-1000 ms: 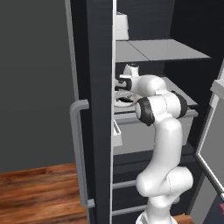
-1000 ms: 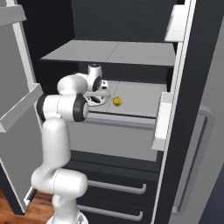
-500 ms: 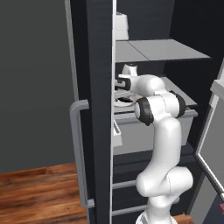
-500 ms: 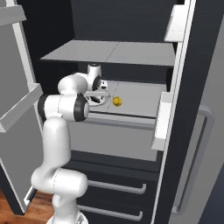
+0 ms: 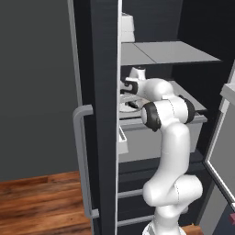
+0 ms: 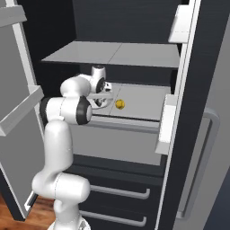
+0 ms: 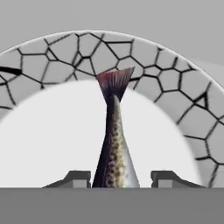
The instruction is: Retrieve the fish from the fridge and place it on the cutting board.
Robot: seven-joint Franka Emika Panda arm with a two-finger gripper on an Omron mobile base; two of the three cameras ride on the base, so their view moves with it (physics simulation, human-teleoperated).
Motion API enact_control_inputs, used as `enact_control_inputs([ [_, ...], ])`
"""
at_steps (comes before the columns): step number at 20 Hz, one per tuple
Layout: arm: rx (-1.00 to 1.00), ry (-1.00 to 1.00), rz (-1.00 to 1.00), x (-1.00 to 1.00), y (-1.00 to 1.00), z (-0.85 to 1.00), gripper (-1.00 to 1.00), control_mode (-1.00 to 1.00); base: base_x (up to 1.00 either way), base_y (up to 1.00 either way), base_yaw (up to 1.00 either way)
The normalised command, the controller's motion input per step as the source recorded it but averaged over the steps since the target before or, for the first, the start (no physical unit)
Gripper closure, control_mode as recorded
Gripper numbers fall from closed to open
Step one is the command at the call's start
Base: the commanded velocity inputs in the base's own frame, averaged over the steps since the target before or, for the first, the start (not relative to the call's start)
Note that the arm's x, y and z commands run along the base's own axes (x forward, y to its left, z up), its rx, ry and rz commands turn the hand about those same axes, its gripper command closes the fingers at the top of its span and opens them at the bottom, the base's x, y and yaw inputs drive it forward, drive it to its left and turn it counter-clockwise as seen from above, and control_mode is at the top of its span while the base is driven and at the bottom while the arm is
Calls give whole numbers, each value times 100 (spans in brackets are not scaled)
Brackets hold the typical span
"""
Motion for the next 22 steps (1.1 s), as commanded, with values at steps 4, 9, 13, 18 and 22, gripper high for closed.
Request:
enact_control_inputs([
  [4, 0, 0, 0, 0, 5, -9, 100, -100, 0, 0, 0],
  [9, 0, -1, -5, 0, 0, -3, 100, -100, 0, 0, 0],
  [13, 0, -6, -11, 0, 0, 0, 100, -100, 0, 0, 0],
  [18, 0, -15, -13, 0, 0, 0, 100, -100, 0, 0, 0],
  [22, 0, -22, -16, 0, 0, -3, 100, -100, 0, 0, 0],
])
